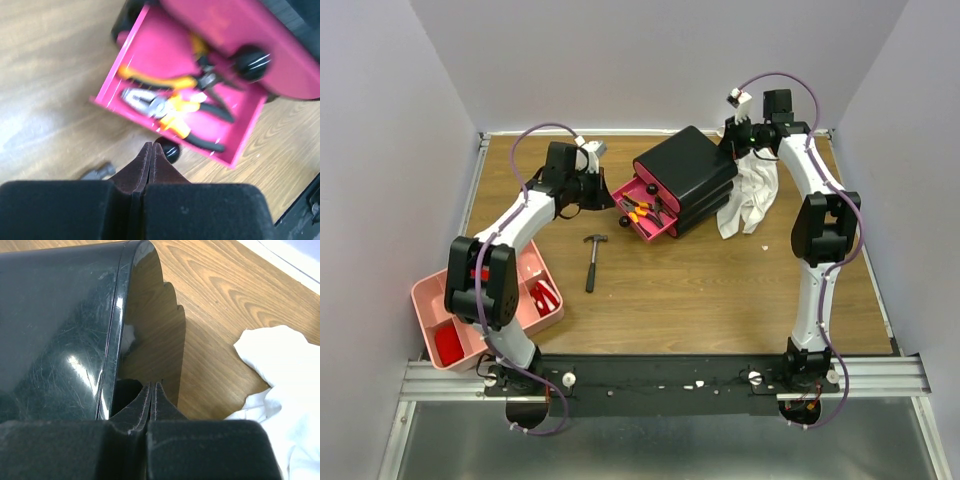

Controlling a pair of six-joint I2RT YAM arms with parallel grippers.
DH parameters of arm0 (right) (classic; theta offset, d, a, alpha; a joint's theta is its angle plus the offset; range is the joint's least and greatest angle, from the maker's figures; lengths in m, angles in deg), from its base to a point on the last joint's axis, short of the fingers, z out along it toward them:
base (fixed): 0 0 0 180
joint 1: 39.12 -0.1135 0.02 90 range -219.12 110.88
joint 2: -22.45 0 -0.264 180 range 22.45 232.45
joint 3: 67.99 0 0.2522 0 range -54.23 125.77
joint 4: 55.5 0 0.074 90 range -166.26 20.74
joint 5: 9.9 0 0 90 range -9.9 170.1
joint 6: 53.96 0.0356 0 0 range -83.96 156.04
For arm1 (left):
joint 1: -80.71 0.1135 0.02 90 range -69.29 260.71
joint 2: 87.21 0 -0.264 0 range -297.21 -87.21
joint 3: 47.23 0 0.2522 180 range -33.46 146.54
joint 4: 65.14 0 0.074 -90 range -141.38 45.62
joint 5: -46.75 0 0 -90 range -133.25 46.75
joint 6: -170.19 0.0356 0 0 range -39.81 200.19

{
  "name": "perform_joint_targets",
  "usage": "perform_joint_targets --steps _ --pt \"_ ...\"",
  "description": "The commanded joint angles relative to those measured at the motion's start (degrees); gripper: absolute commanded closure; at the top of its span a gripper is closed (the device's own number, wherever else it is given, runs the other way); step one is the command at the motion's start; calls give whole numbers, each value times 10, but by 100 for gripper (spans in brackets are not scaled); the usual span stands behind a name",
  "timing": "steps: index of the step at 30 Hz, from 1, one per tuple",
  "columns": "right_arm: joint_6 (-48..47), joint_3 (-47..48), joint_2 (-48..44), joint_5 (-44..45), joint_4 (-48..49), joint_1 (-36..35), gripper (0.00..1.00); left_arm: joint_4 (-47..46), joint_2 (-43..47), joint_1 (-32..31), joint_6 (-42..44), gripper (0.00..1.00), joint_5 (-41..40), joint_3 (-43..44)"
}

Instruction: Sort the tools into containers

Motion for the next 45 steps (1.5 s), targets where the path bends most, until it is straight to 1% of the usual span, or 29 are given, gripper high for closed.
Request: perform_joint_targets --steps 1,10,17,20,23,24,25,26,29,31,34,35,37,39,41,42,45 --pt "-12 -32 12 15 -71 -32 95 12 -43 -2 4 100 3 -8" --pt "-13 -43 10 20 -71 -34 95 -49 -138 -31 -30 100 44 76" --pt "-11 -56 12 17 -71 -45 95 -91 -183 -59 -79 100 84 107" --pt "-10 -58 11 19 -72 -51 95 -138 -201 -68 -115 100 89 115" --pt "-10 -62 9 22 -72 -54 95 -137 -211 -72 -131 100 90 124" --pt "-10 -63 8 24 -72 -54 95 -131 -208 -71 -128 93 88 121" --pt "-11 -64 8 27 -72 -55 95 -118 -197 -69 -123 74 69 116" --pt "-10 -65 7 30 -72 -55 94 -97 -190 -67 -119 50 62 111" --pt "-13 -71 4 37 -70 -54 92 -74 -152 -53 -107 23 39 70" --pt "-18 -72 4 41 -70 -54 91 -79 -131 -46 -111 21 35 27" --pt "-19 -71 5 46 -67 -54 89 -83 -137 -39 -116 20 42 8" --pt "-19 -72 5 49 -68 -54 89 -95 -142 -38 -118 21 63 8" --pt "-20 -72 4 51 -68 -55 89 -110 -156 -38 -123 22 78 7" --pt "-23 -75 3 53 -69 -55 89 -145 -167 -38 -144 23 99 7" --pt "-23 -79 0 55 -69 -54 89 -157 -182 -39 -162 24 112 12" --pt "-25 -81 -1 56 -68 -54 89 -181 -188 -44 -165 24 125 16" --pt "-24 -86 -1 58 -66 -54 89 -181 -216 -49 -171 26 138 41"
